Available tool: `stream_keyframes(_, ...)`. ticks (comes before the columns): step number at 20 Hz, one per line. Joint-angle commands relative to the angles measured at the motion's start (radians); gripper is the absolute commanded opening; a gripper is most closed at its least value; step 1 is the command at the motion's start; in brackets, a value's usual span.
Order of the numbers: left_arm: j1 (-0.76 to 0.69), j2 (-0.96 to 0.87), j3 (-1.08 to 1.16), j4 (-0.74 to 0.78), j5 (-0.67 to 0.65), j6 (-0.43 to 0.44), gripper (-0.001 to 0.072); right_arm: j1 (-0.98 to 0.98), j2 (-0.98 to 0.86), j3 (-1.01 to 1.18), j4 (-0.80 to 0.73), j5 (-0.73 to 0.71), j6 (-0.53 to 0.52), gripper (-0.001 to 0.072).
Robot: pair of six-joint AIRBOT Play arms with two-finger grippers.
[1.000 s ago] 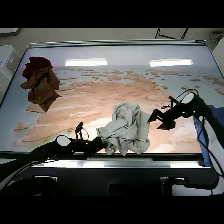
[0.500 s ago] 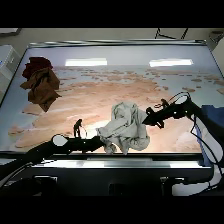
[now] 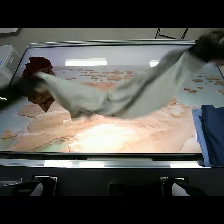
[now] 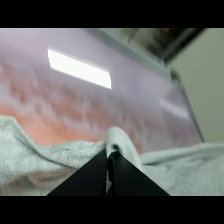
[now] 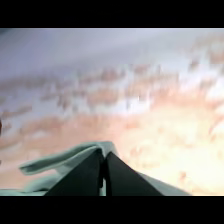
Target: Fold the clothes and pants, and hang the long-sleeved shirts on hangers.
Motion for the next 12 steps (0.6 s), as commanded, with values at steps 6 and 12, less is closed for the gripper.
stream_keyframes(6,0.268,0.177,0.424,0.099,0.197,0.004,0.0022,-0.034,0.370,0.137,-0.383,-0.117,0.066,0.0048)
stream_keyframes(12,0.268,0.145,0.270,0.367,-0.058,0.003,0.0021,-0.034,0.324,0.034,-0.558,0.357,0.125,0.0048)
